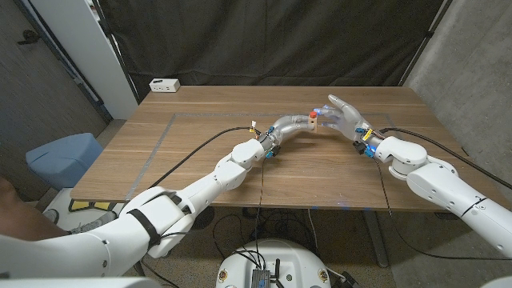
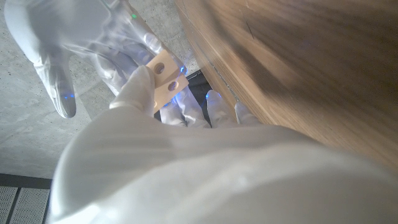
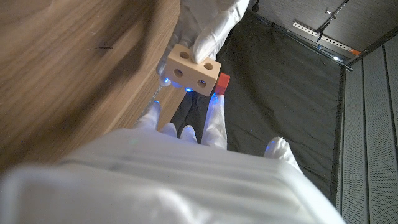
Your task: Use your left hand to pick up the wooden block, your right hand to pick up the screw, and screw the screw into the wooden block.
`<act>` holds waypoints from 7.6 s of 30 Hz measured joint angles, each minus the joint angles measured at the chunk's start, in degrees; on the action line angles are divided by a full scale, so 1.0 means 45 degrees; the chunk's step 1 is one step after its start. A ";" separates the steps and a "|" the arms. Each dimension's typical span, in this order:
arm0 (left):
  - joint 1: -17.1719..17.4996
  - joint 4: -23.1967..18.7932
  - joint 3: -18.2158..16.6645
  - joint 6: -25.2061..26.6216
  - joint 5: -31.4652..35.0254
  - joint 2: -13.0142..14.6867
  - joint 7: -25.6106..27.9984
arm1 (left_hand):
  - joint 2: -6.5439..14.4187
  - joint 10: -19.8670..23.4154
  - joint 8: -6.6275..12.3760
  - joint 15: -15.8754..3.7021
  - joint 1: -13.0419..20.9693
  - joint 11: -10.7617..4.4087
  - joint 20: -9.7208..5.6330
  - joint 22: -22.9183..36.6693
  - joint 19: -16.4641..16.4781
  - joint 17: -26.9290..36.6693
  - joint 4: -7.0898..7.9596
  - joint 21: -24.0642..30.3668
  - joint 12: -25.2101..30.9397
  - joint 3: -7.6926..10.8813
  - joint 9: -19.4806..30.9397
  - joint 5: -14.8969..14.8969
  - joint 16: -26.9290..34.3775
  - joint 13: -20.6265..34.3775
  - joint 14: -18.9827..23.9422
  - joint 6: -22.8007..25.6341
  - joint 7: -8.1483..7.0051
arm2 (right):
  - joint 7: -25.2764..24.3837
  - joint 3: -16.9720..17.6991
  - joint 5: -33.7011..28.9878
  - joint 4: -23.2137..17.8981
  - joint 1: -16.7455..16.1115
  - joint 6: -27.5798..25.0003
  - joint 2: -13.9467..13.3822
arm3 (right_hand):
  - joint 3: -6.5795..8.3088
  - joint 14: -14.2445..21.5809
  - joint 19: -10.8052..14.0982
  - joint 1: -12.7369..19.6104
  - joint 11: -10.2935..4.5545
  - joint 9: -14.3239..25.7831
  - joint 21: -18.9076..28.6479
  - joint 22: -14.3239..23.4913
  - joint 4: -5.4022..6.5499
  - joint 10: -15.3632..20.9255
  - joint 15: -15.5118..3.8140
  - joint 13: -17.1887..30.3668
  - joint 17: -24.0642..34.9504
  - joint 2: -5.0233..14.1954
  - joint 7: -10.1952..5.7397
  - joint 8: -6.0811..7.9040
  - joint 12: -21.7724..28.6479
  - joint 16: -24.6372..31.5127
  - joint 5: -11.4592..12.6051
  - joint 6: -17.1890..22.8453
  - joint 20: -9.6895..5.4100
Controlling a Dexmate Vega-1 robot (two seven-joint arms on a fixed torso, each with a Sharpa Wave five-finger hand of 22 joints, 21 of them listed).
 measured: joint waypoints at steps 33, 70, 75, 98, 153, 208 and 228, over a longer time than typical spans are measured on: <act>-0.0092 0.0449 -0.0045 -0.0092 -0.0168 -0.0186 -0.0184 | 0.0005 -0.0001 0.0000 0.0000 0.0004 0.0003 0.0000 0.0000 0.0000 0.0003 0.0000 0.0000 -0.0002 0.0000 0.0008 0.0004 0.0000 -0.0006 0.0000 0.0000 0.0000 | -0.0571 0.0300 0.0050 -0.0507 -0.0504 -0.0164 -0.0145 | 0.0001 0.0186 0.0434 0.0051 -0.0030 0.0002 -0.0001 0.0000 -0.0001 0.1402 -0.0183 0.0002 -0.0036 0.0051 0.0381 0.0513 0.0240 0.0171 0.0146 0.2162 -0.0114; -0.0077 0.0355 -0.0042 -0.0122 -0.0136 -0.0185 -0.0169 | 0.0016 -0.0043 0.0000 0.0000 0.0016 0.0045 0.0000 0.0000 0.0000 0.0004 0.0000 0.0000 -0.0001 0.0000 0.0053 0.0014 0.0000 -0.0003 0.0000 0.0000 0.0000 | -0.0199 0.0422 0.0197 -0.0565 -0.0626 -0.0069 -0.0410 | 0.0001 0.0304 0.0529 0.0119 0.0089 0.0003 -0.0001 0.0000 -0.0001 0.1557 -0.0160 0.0003 -0.0095 0.0119 0.0460 0.0237 0.0160 0.0170 0.0146 0.1892 -0.0162; -0.0036 0.0236 -0.0029 -0.0120 -0.0112 -0.0137 -0.0144 | 0.0016 -0.0043 -0.0001 0.0000 0.0015 0.0045 0.0000 0.0000 0.0000 0.0005 0.0000 0.0000 -0.0001 0.0000 0.0054 0.0007 0.0000 -0.0003 0.0000 0.0000 0.0000 | -0.0375 0.0500 0.0151 -0.0626 -0.0712 -0.0063 -0.0419 | 0.0001 0.0303 0.0546 0.0119 0.0251 0.0039 -0.0001 0.0000 -0.0001 0.1394 -0.0159 0.0013 -0.0094 0.0119 0.0269 0.0017 0.0038 0.0170 0.0145 0.1392 -0.0180; 0.0188 -0.0312 -0.0006 0.0119 -0.0052 0.0049 0.0031 | 0.0014 -0.0043 -0.0001 0.0000 0.0013 0.0045 0.0000 0.0000 0.0000 0.0005 0.0000 0.0000 -0.0001 0.0000 0.0001 0.0016 0.0000 -0.0003 0.0000 0.0000 0.0000 | -0.0269 0.0580 0.0074 -0.0513 -0.0794 0.0156 -0.0362 | -0.0152 0.0045 0.0218 0.0189 0.0149 0.0032 -0.0065 0.0000 -0.0046 -0.0526 0.0094 0.0031 -0.0059 0.0048 -0.0462 -0.0436 -0.0286 -0.0077 0.0145 -0.1758 0.0143; 0.0294 -0.0529 0.0009 0.0227 -0.0028 0.0136 0.0114 | 0.0056 -0.0093 -0.0064 0.0046 -0.0013 0.0095 0.0000 0.0000 0.0000 0.0006 0.0000 0.0000 -0.0001 0.0001 0.0057 0.0016 0.0000 -0.0001 -0.0047 0.0000 0.0000 | 0.0516 0.0094 0.0246 -0.0183 -0.0120 -0.0086 -0.0380 | -0.0644 0.0044 -0.0890 -0.0256 0.0150 -0.0079 -0.0157 0.0000 0.0445 -0.0972 0.0088 0.0001 0.0057 -0.0189 -0.0020 0.0047 -0.0051 0.0000 0.0384 -0.0889 0.0117; 0.0363 -0.0644 0.0027 0.0235 -0.0054 0.0149 0.0118 | 0.0048 -0.0260 -0.0106 -0.0027 -0.0020 0.0125 0.0092 -0.0001 0.0000 0.0007 -0.0034 0.0000 -0.0080 0.0035 0.0158 0.0065 0.0000 0.0002 -0.0121 0.0000 0.0000 | -0.0019 0.0591 0.0413 -0.0823 -0.0959 -0.0141 -0.0674 | -0.0856 -0.0022 -0.0452 -0.0182 -0.0119 -0.0056 0.0000 0.0000 0.0657 0.0583 0.0022 0.0003 -0.0036 -0.0116 0.0366 0.0551 0.0240 0.0171 0.0802 0.1636 0.0048; 0.0435 -0.0838 0.0049 0.0303 -0.0020 0.0204 0.0134 | 0.0066 -0.0259 -0.0106 -0.0027 -0.0171 0.0125 0.0092 0.0000 -0.0001 0.0007 -0.0085 0.0000 -0.0080 0.0086 0.0203 0.0053 0.0000 0.0062 -0.0120 0.0000 0.0000 | 0.0009 0.0715 0.0456 -0.0891 -0.1151 -0.0013 -0.0761 | -0.0959 -0.0021 -0.0315 -0.0182 0.0062 -0.0056 0.0000 0.0000 0.0656 0.0899 0.0022 0.0003 -0.0035 -0.0116 0.0318 0.0551 0.0239 0.0171 0.0896 0.1859 0.0048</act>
